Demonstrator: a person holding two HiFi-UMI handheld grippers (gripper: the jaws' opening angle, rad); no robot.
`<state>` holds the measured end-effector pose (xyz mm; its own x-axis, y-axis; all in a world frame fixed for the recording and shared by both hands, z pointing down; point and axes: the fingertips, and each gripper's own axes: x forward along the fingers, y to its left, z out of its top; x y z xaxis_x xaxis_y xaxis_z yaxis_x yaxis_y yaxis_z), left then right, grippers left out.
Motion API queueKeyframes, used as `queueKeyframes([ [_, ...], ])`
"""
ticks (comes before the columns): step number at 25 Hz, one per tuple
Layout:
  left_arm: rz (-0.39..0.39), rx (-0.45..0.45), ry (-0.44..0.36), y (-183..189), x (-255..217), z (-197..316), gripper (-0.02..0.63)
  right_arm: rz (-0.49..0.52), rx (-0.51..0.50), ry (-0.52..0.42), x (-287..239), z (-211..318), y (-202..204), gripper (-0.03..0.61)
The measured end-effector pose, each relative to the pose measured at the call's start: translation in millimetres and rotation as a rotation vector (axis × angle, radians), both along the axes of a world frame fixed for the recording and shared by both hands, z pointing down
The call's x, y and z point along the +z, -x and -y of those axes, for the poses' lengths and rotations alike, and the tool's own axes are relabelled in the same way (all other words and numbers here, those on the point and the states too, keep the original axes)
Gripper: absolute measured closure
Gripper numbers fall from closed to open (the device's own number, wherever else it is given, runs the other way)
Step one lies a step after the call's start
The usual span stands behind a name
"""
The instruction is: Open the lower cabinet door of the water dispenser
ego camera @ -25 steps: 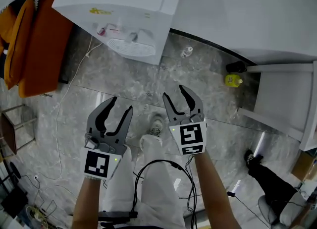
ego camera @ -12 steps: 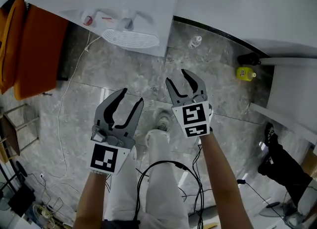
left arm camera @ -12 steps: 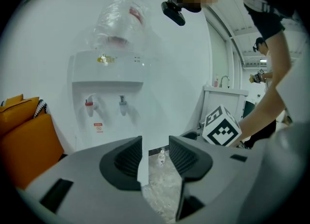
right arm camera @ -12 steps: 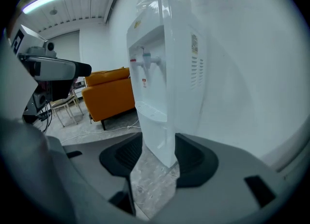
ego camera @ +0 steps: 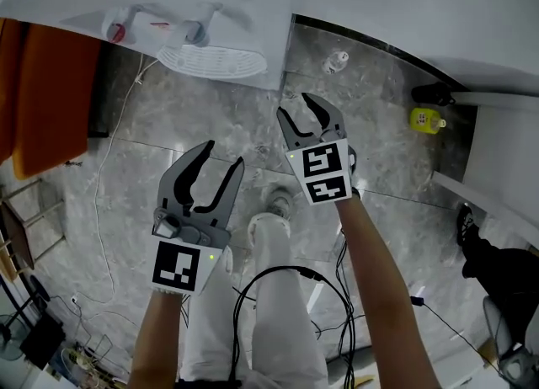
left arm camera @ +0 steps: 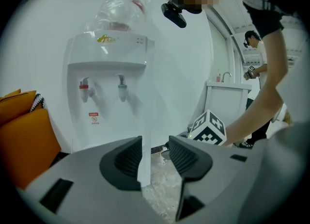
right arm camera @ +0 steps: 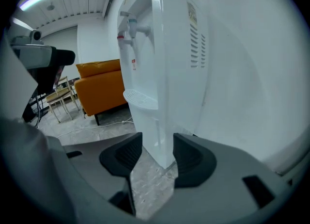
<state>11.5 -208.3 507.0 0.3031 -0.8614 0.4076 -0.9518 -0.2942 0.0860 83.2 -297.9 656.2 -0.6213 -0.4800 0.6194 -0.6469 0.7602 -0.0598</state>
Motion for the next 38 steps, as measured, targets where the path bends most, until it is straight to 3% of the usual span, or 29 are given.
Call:
queueKeyframes([
  [15, 0.031, -0.004, 0.016, 9, 34, 13, 0.443, -0.086, -0.003, 0.026, 73, 54, 30, 0.390],
  [23, 0.023, -0.019, 0.028, 15, 43, 8, 0.443, -0.089, -0.017, 0.030, 81, 60, 41, 0.427],
  [38, 0.016, -0.049, 0.035, 28, 50, -6, 0.443, -0.045, 0.061, 0.085, 80, 52, 37, 0.468],
])
